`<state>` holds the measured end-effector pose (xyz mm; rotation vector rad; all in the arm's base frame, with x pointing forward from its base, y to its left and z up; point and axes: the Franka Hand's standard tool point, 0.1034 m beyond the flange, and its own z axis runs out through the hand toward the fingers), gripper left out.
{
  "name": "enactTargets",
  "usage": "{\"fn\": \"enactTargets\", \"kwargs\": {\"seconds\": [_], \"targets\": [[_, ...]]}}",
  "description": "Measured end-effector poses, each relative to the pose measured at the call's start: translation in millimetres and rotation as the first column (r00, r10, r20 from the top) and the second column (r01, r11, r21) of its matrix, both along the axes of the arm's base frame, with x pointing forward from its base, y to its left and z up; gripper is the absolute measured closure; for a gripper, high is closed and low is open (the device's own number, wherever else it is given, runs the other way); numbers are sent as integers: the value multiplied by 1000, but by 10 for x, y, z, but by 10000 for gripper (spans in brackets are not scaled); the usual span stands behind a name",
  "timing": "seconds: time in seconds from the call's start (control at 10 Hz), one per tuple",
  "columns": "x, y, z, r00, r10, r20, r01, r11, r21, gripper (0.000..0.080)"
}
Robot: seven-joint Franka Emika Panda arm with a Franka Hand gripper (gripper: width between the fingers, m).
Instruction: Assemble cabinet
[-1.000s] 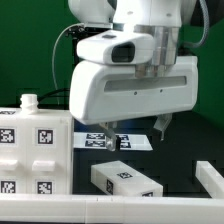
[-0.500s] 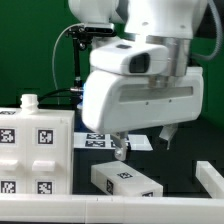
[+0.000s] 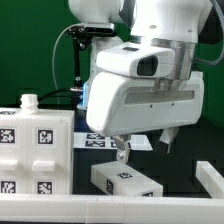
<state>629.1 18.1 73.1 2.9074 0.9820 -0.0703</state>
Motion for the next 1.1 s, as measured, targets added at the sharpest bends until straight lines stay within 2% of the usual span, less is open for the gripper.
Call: {"fn": "enactTargets", "kwargs": {"seconds": [0.5,0.8,1.1], "targets": [[-16,-54,-311,1000,4,-13,-5,1000,-20,151],[-69,-89,-417,999,-13,-29,12,1000,-25,151],[-69,-85,-423,999,-27,-27,26,999,-28,151]]}}
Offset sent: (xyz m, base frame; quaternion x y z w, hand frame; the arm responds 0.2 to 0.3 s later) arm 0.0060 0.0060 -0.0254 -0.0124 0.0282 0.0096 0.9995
